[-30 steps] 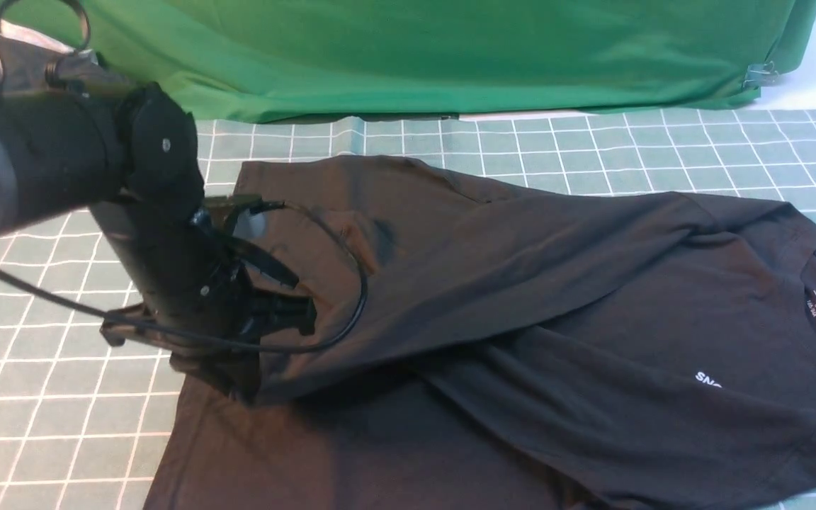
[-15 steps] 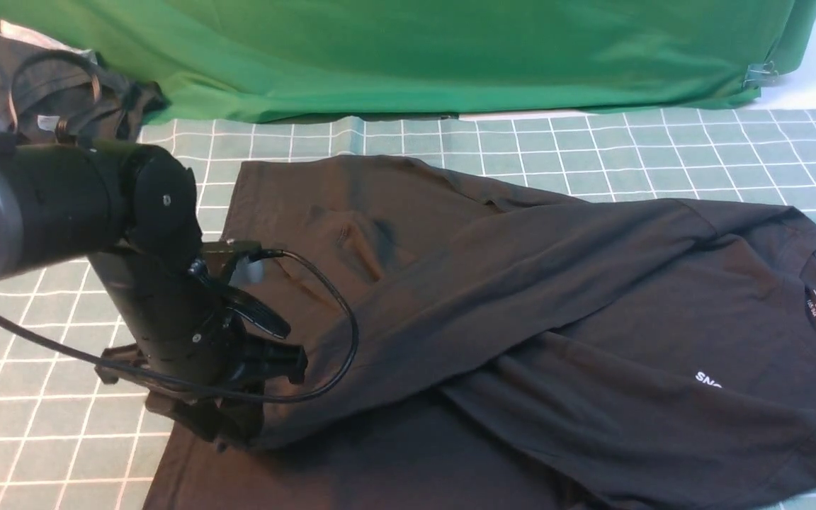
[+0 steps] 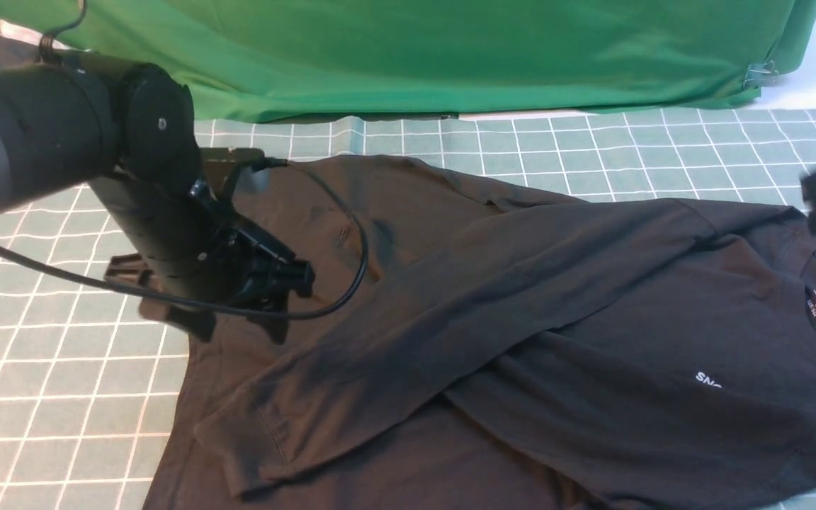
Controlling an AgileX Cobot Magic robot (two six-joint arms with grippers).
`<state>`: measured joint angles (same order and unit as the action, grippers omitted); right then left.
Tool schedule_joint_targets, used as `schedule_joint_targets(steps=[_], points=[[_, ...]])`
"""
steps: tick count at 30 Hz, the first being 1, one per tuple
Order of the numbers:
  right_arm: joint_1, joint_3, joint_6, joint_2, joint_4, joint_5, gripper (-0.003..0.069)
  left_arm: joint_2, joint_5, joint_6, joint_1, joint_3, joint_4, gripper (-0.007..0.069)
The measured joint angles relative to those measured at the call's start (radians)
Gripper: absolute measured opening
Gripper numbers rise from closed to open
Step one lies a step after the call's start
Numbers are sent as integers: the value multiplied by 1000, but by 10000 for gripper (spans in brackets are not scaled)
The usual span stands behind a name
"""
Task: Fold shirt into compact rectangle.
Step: 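Fold the left side of the dark shirt inward over its body with the left gripper, then grasp the near edge of the shirt at its hem and shoulder corners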
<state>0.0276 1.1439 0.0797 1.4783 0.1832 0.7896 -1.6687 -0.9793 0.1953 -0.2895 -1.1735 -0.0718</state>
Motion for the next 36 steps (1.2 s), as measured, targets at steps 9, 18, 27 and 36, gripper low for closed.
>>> schedule_joint_targets(steps=[9, 18, 27, 36], points=[[47, 403, 93, 374, 4, 55, 498, 0, 22, -21, 0, 0, -12, 362], [88, 645, 226, 671, 2, 121, 552, 0, 22, -21, 0, 0, -12, 338], [89, 710, 297, 789, -1, 225, 472, 0, 22, -25, 0, 0, -12, 338], [89, 754, 314, 792, 0, 252, 40, 0, 34, -32, 0, 0, -13, 338]])
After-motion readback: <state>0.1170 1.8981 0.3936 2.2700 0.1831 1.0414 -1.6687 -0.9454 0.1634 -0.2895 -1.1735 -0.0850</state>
